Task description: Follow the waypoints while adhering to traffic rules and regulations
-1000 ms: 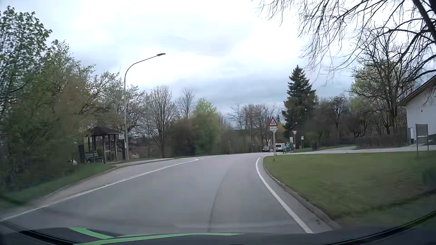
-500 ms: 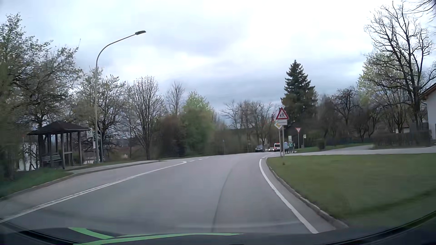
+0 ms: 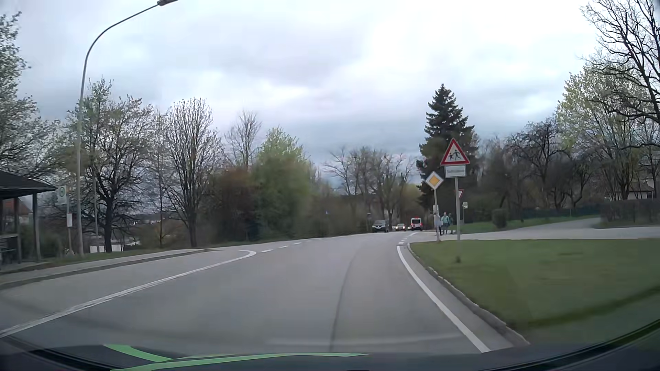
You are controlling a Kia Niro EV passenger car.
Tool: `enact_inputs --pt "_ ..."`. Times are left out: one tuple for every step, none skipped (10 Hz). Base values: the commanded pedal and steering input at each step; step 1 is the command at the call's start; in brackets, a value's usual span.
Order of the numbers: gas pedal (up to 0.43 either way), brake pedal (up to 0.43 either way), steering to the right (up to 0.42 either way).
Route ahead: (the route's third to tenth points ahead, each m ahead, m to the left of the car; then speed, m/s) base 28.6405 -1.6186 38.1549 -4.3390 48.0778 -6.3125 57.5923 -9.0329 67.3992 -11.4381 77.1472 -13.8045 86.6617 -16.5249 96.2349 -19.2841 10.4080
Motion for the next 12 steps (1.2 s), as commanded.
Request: enact_inputs --pt "0.020 0.000 0.027" --pt "0.020 0.000 0.030" --pt "0.020 0.000 0.035" --pt "0.008 0.000 0.037" --pt "0.000 0.000 0.037" --pt "0.000 0.000 0.038" --pt "0.000 0.000 0.040" --pt "0.000 0.000 0.040" --pt "0.000 0.000 0.040" --pt "0.000 0.000 0.040" --pt "0.000 0.000 0.040" --pt "0.000 0.000 0.040"
